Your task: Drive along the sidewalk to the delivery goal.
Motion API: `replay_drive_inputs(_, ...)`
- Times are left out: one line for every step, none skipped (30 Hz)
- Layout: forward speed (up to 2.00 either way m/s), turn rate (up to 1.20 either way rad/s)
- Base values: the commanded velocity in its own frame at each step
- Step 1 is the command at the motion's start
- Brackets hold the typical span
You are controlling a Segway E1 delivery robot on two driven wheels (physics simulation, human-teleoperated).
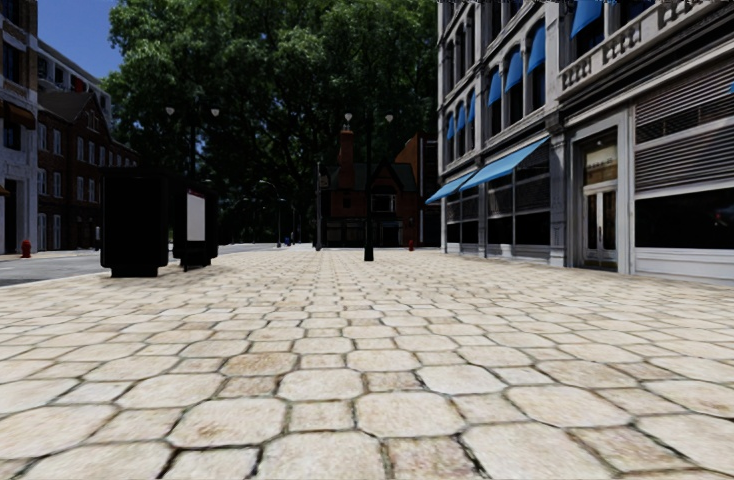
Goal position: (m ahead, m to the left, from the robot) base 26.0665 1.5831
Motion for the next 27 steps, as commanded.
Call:
replay_drive_inputs(2.00,0.30)
replay_drive_inputs(2.00,0.30)
replay_drive_inputs(2.00,0.30)
replay_drive_inputs(2.00,0.30)
replay_drive_inputs(2.00,0.30)
replay_drive_inputs(2.00,0.30)
replay_drive_inputs(2.00,0.27)
replay_drive_inputs(2.00,0.21)
replay_drive_inputs(2.00,0.11)
replay_drive_inputs(2.00,0.11)
replay_drive_inputs(2.00,0.00)
replay_drive_inputs(2.00,0.00)
replay_drive_inputs(2.00,0.00)
replay_drive_inputs(2.00,0.00)
replay_drive_inputs(2.00,0.00)
replay_drive_inputs(2.00,0.00)
replay_drive_inputs(2.00,0.00)
replay_drive_inputs(2.00,0.00)
replay_drive_inputs(2.00,0.00)
replay_drive_inputs(2.00,0.00)
replay_drive_inputs(2.00,0.00)
replay_drive_inputs(2.00,0.00)
replay_drive_inputs(2.00,0.00)
replay_drive_inputs(2.00,0.00)
replay_drive_inputs(2.00,0.12)
replay_drive_inputs(2.00,0.12)
replay_drive_inputs(2.00,0.25)
